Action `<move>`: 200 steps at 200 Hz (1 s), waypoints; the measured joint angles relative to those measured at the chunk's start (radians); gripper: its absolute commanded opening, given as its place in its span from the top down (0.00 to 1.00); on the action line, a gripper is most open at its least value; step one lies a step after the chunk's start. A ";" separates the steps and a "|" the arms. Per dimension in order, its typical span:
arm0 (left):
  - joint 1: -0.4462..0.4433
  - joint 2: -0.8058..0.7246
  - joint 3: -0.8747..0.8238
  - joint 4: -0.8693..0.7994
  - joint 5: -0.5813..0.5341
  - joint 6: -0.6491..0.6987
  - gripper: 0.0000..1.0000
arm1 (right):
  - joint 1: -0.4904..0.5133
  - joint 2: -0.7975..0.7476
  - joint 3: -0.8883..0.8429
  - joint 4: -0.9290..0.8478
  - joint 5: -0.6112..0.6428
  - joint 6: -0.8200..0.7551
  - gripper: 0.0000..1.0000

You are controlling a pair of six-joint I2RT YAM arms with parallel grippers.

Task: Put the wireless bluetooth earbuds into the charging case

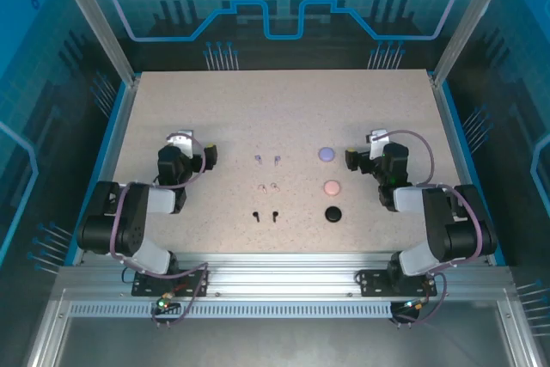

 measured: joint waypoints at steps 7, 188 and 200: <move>0.000 0.000 0.000 0.000 0.000 0.000 0.01 | 0.000 0.000 0.000 0.000 0.000 0.000 0.00; 0.002 0.000 0.000 -0.008 0.007 0.000 0.01 | 0.000 -0.003 0.009 -0.026 0.000 0.000 0.00; 0.002 -0.003 0.000 -0.014 0.007 0.000 0.01 | 0.000 -0.019 0.039 -0.097 0.002 0.000 0.00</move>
